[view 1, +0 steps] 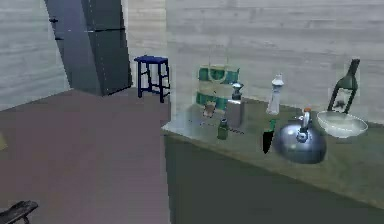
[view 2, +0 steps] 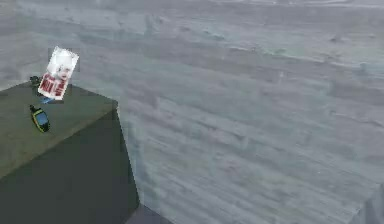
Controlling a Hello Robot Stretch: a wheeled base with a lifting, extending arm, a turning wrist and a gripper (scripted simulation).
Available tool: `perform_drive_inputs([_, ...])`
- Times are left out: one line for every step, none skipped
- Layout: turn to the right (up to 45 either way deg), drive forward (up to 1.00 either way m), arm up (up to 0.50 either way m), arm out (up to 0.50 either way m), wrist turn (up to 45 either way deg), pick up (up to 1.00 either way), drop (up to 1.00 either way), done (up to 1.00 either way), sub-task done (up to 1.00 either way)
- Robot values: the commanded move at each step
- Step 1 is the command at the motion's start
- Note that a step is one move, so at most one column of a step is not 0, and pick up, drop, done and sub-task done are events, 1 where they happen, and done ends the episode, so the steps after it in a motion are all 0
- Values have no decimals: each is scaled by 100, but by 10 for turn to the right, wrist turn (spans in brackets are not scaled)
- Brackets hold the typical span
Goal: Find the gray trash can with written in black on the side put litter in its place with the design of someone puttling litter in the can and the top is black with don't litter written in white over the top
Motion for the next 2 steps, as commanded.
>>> perform_drive_inputs([300,0,0,0,0,0,0,0,0])
perform_drive_inputs([0,5,0,0,0,0,0,0,0])
